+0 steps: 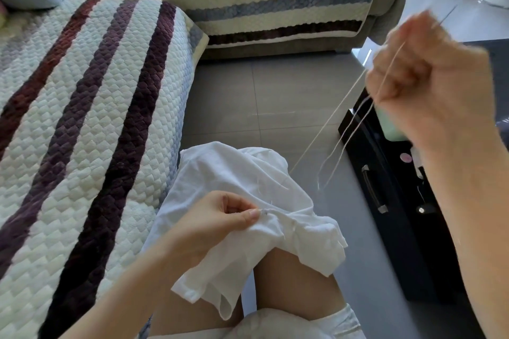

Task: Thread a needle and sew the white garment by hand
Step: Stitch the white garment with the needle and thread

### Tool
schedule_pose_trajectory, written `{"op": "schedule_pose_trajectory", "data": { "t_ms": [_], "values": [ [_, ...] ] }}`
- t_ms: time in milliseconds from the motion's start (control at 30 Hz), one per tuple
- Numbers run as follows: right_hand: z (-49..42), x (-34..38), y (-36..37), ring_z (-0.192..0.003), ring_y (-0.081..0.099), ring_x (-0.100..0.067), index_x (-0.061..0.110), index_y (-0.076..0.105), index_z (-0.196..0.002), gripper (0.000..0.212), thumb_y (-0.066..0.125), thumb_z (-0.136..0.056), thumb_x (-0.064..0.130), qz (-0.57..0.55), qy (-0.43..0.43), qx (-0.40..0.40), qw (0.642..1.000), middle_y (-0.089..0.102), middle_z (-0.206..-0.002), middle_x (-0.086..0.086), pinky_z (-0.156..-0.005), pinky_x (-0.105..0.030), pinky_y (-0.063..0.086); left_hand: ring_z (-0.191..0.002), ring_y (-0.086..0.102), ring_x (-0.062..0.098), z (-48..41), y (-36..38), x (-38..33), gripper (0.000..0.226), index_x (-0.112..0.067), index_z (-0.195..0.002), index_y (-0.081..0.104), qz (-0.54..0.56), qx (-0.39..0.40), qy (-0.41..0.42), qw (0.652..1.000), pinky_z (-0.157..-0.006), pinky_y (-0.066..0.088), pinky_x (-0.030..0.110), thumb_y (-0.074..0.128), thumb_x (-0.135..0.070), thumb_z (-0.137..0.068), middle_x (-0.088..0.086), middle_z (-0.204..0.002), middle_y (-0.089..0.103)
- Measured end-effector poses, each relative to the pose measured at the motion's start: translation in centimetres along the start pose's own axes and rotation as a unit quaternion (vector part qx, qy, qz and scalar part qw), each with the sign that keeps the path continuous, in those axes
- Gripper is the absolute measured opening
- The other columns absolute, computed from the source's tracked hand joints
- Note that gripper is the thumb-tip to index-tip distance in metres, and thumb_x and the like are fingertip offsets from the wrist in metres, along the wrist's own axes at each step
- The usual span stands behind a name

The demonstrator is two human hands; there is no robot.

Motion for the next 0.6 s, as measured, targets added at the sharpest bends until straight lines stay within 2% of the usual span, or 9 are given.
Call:
{"op": "schedule_pose_trajectory", "data": {
  "t_ms": [133,200,267,333,367,433,467,533,600],
  "values": [
    [-2.5,0.6,-7.0,-0.045,0.021,-0.008,0.013,0.051,-0.054,0.034,0.066,-0.083,0.018,-0.172,-0.038,-0.205,0.963,0.031,-0.048,0.006,-0.047,-0.019,0.019,-0.068,0.058,0.009,-0.3,-1.0,0.9,0.011,-0.006,-0.079,0.074,-0.011,-0.029,-0.017,0.999,-0.066,0.044,0.016,0.068,-0.012,-0.085,0.003,-0.071,0.068],
    [-2.1,-1.5,-11.9,-0.043,0.025,-0.008,0.015,0.052,-0.062,0.027,0.068,-0.084,0.015,-0.154,-0.02,-0.35,0.924,0.034,-0.047,0.007,-0.046,-0.018,0.024,-0.068,0.059,0.01,-0.2,-1.3,1.3,0.011,-0.006,-0.078,0.075,-0.008,-0.034,-0.025,0.999,-0.066,0.045,0.017,0.068,-0.012,-0.084,0.003,-0.071,0.068],
    [-0.9,-3.6,-16.3,-0.037,0.029,-0.007,0.016,0.056,-0.068,0.021,0.069,-0.084,0.014,0.019,0.04,-0.453,0.891,0.039,-0.04,0.009,-0.041,-0.018,0.026,-0.066,0.06,0.01,-0.1,-1.3,1.5,0.01,-0.004,-0.08,0.074,0.002,-0.031,-0.028,0.999,-0.065,0.046,0.018,0.068,-0.011,-0.084,0.004,-0.071,0.068],
    [-0.3,-4.8,-18.3,-0.044,0.051,-0.007,0.017,0.064,-0.073,0.016,0.074,-0.08,0.026,0.349,0.138,-0.427,0.822,0.055,-0.046,0.01,-0.047,-0.016,0.037,-0.064,0.059,0.008,0.0,-1.3,1.5,0.011,-0.002,-0.081,0.074,0.012,-0.028,-0.025,0.999,-0.061,0.046,0.015,0.068,-0.011,-0.084,0.004,-0.07,0.068],
    [-0.3,-6.0,-18.6,-0.064,0.064,-0.012,0.017,0.068,-0.081,0.019,0.075,-0.078,0.035,0.511,0.189,-0.364,0.755,0.066,-0.063,0.006,-0.059,-0.019,0.043,-0.063,0.06,0.008,0.0,-1.3,1.5,0.011,-0.001,-0.082,0.073,0.016,-0.026,-0.023,0.999,-0.061,0.047,0.015,0.068,-0.01,-0.084,0.004,-0.07,0.067],
    [0.5,-8.0,-17.7,-0.098,0.063,-0.03,0.014,0.067,-0.104,0.041,0.072,-0.077,0.043,0.723,0.243,-0.253,0.595,0.07,-0.098,-0.008,-0.076,-0.032,0.044,-0.064,0.061,0.009,0.1,-1.2,1.3,0.011,-0.001,-0.083,0.073,0.027,-0.02,-0.021,0.999,-0.061,0.048,0.015,0.072,-0.012,-0.083,0.005,-0.071,0.068],
    [0.8,-8.2,-16.5,-0.102,0.062,-0.034,0.013,0.062,-0.115,0.048,0.071,-0.078,0.044,0.763,0.228,-0.235,0.557,0.068,-0.104,-0.013,-0.078,-0.035,0.044,-0.065,0.061,0.009,0.0,-1.2,1.3,0.014,-0.002,-0.082,0.074,0.03,-0.015,-0.019,0.999,-0.062,0.048,0.015,0.075,-0.015,-0.08,0.006,-0.073,0.069],
    [1.2,-8.0,-12.5,-0.09,0.063,-0.034,0.016,0.059,-0.122,0.047,0.07,-0.082,0.038,0.766,0.126,-0.213,0.593,0.069,-0.091,-0.01,-0.077,-0.037,0.045,-0.067,0.062,0.01,0.0,-1.0,1.1,0.022,-0.005,-0.08,0.075,0.026,-0.005,-0.014,1.0,-0.064,0.048,0.016,0.074,-0.025,-0.071,0.007,-0.075,0.069],
    [2.2,-8.5,-8.3,-0.061,0.054,-0.015,0.02,0.068,-0.111,0.03,0.07,-0.083,0.029,0.7,0.022,-0.145,0.699,0.059,-0.062,0.005,-0.068,-0.032,0.045,-0.068,0.062,0.01,-0.1,-0.9,1.0,0.022,-0.008,-0.078,0.075,0.023,0.001,-0.009,1.0,-0.066,0.048,0.018,0.071,-0.027,-0.068,0.006,-0.076,0.07]
  ]
}}
Point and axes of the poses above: each hand's wrist, its own z-axis away from the middle knuckle, its own y-axis out of the palm, x = y × z, the point moved 10 cm from there along -z, towards the middle knuckle
